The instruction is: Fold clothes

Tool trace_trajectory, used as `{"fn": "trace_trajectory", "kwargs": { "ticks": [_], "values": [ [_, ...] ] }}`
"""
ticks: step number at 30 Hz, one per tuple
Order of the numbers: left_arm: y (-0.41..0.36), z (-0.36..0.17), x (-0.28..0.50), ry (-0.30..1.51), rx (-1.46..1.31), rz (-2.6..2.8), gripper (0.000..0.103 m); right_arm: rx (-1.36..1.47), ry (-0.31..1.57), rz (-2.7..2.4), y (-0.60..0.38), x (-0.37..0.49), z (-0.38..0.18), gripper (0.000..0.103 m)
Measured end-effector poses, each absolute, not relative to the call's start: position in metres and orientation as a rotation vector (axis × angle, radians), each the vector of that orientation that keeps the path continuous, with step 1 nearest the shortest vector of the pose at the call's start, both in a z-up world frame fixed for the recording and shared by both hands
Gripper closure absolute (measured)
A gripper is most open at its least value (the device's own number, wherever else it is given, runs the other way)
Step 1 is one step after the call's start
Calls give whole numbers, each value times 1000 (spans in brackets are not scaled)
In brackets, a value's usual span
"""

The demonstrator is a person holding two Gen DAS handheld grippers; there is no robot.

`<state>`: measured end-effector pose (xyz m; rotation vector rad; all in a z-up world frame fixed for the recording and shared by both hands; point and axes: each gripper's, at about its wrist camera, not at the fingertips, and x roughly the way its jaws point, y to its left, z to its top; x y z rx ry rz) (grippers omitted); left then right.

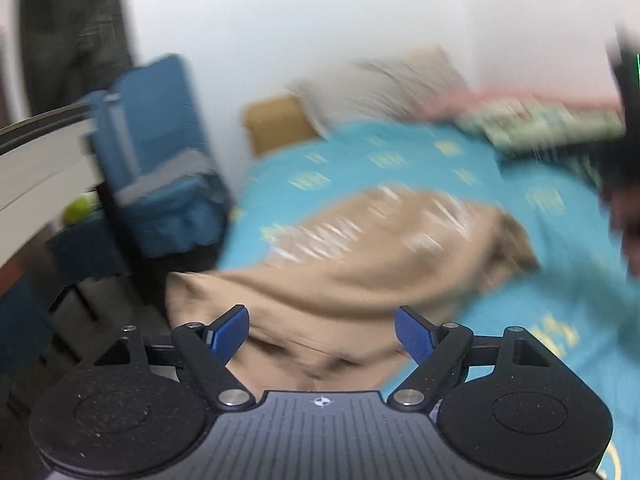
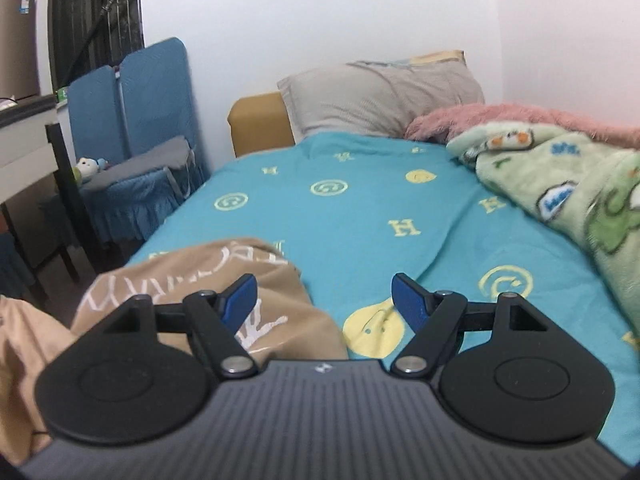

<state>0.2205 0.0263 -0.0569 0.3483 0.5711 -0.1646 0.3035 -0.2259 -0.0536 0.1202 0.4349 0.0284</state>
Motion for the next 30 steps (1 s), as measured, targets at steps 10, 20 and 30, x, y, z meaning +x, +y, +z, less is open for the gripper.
{"fn": "trace_trajectory", "kwargs": {
  "ticks": [10, 20, 30],
  "values": [
    [-22, -136, 256, 595, 761, 14, 32, 172, 442, 115, -222, 249, -22, 27],
    [2, -54, 229, 444, 353, -72, 97, 167, 487, 144, -210, 263, -42, 27],
    [15, -7, 195, 314, 245, -112, 97, -25, 408, 339, -152, 238, -52, 26]
  ]
}}
